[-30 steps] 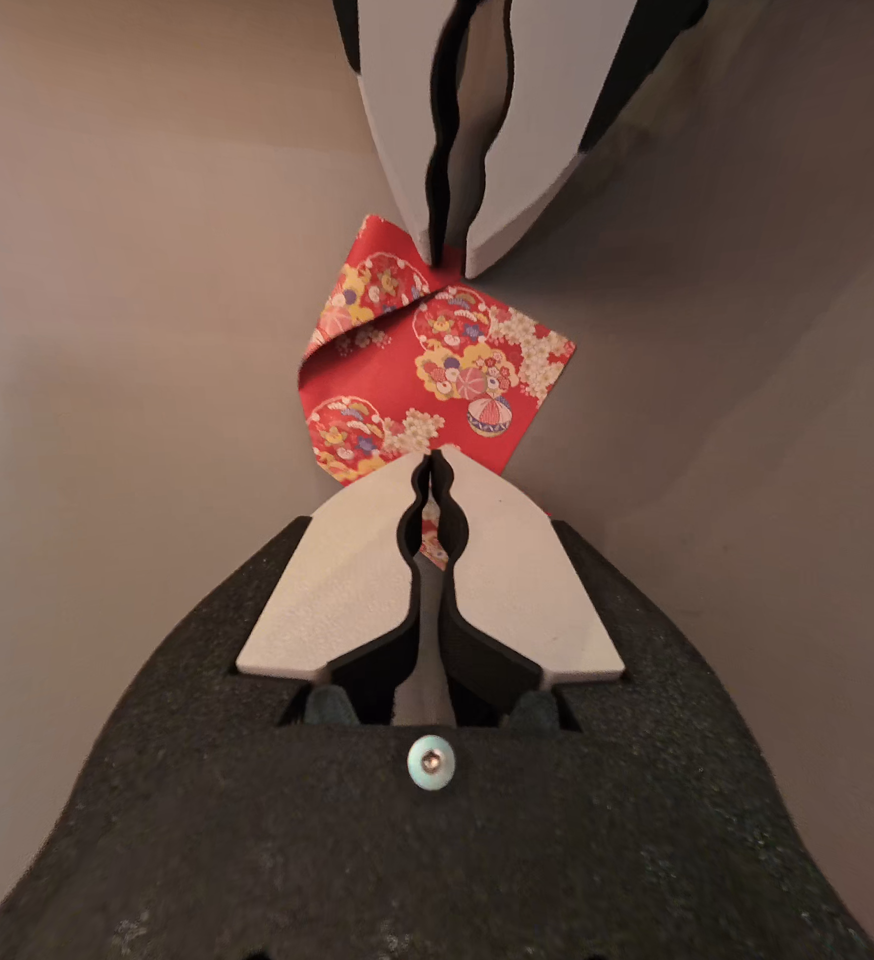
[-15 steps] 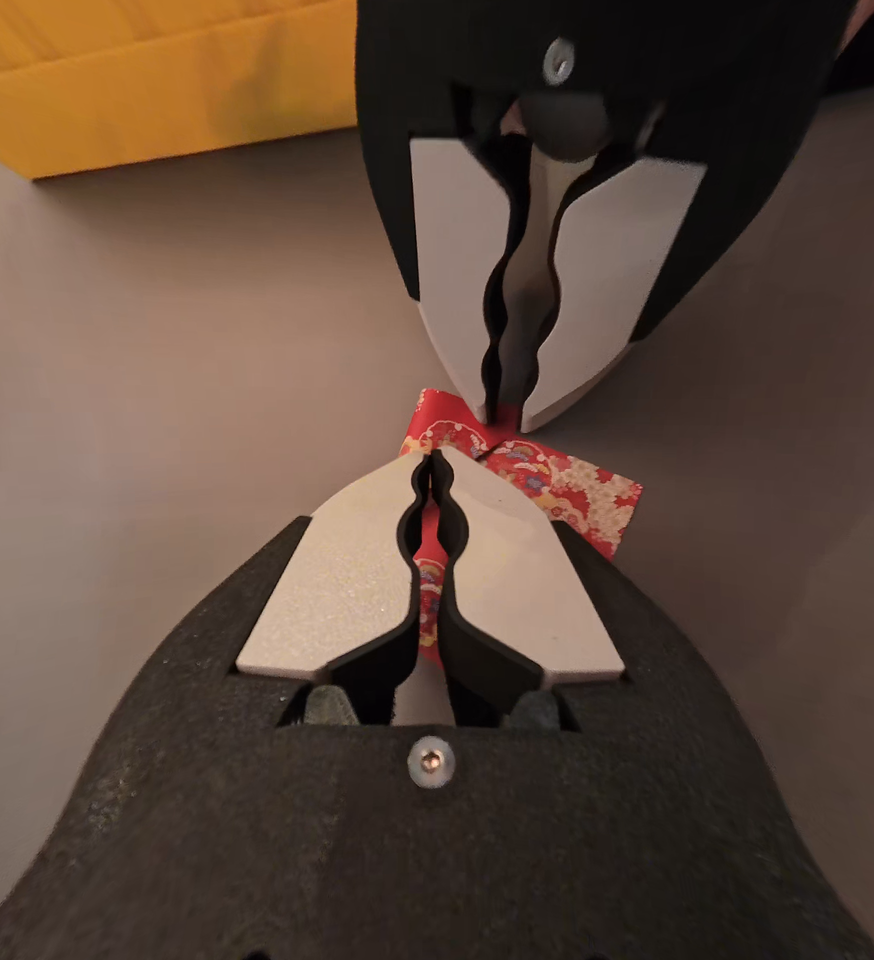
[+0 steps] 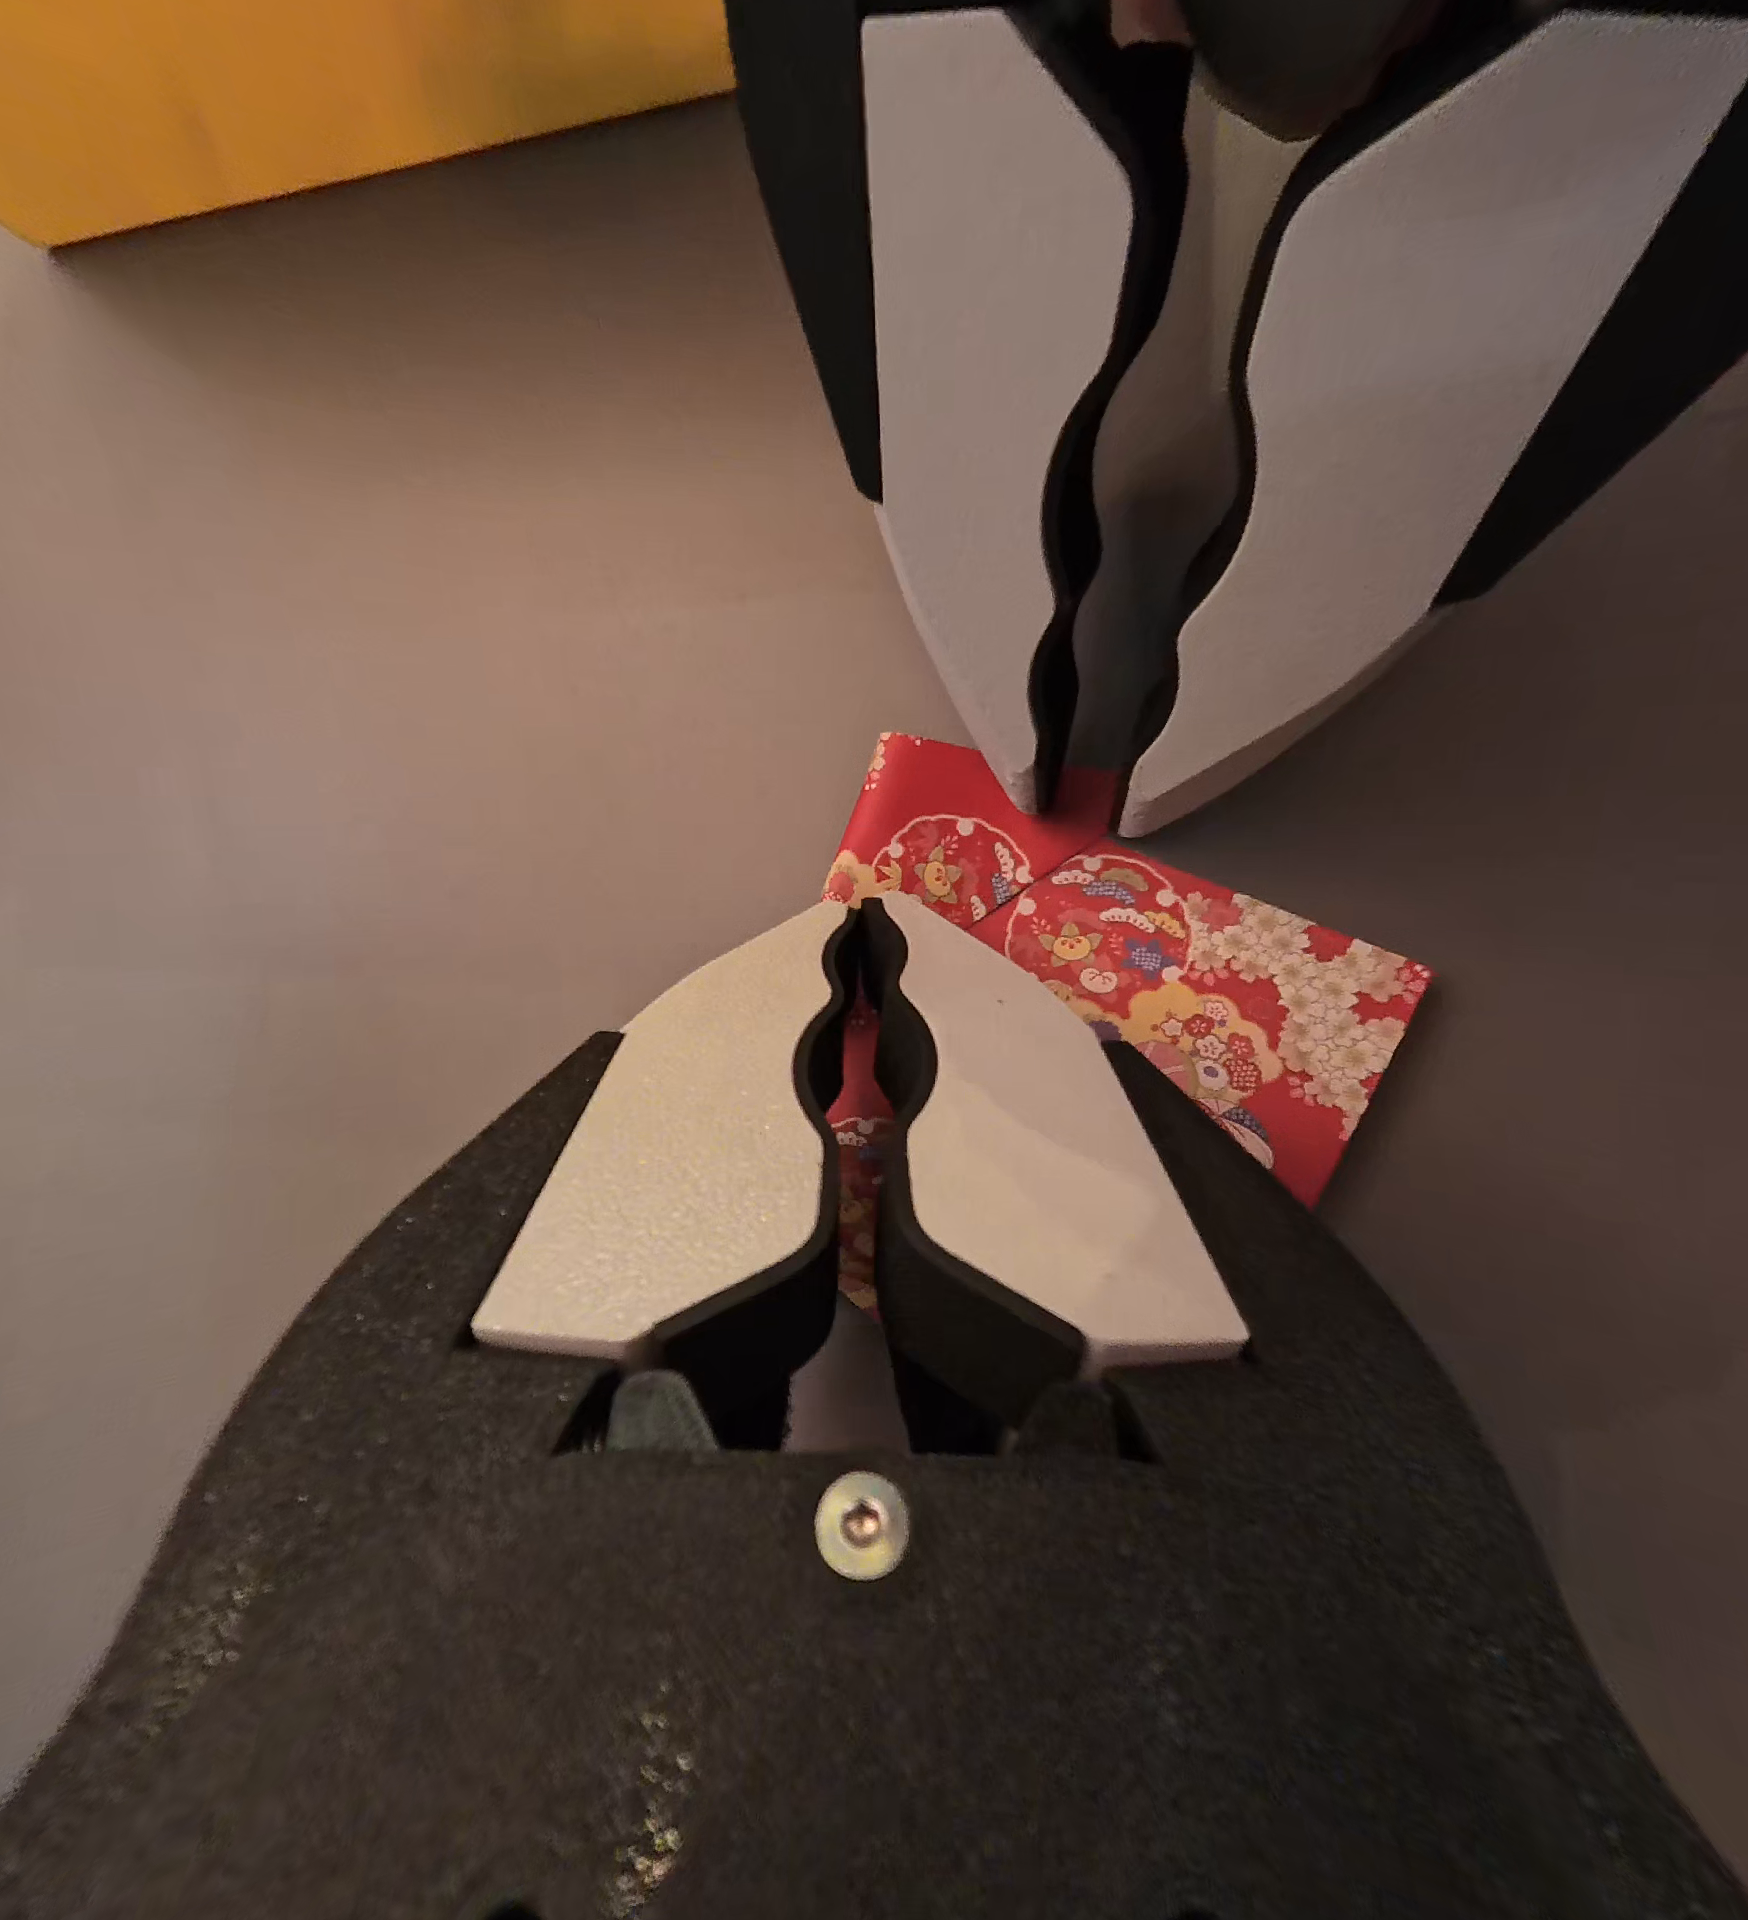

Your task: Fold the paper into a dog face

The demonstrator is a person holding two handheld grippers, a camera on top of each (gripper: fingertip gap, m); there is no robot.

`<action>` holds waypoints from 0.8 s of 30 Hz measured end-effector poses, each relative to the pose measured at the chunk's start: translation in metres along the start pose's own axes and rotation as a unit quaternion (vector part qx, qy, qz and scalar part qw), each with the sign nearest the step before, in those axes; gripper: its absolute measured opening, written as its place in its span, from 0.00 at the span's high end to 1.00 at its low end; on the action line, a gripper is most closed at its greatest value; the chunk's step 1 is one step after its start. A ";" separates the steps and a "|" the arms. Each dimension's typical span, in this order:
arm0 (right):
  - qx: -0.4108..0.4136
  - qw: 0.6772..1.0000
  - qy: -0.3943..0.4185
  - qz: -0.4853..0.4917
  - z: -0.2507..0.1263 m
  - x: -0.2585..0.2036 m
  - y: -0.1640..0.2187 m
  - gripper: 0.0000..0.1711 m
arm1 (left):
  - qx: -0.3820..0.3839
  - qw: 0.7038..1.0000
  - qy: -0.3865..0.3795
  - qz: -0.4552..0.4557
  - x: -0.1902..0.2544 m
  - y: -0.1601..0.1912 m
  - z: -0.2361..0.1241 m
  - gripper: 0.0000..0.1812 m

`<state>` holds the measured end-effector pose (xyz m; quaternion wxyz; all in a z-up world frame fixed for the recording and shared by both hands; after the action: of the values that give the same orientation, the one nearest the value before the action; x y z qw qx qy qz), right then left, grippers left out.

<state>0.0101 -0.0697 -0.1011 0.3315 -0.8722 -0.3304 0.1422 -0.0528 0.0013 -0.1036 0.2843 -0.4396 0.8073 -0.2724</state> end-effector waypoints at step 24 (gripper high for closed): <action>0.013 0.997 0.066 0.035 0.004 0.013 -0.004 0.99 | 0.012 1.000 0.000 0.010 0.000 0.002 -0.001 1.00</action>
<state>0.0157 -0.0570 -0.1020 0.3585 -0.8864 -0.2753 0.1001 -0.0541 0.0025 -0.1044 0.2923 -0.4283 0.8080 -0.2798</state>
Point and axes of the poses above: each gripper's, where its closed fingertips meet, z out along the fingers, y out of its underside, x = y × z across the jaws, the point moved 7 cm from there along -z, back along the fingers, and after that the axes turned 7 degrees about x, right-handed, at the moved point
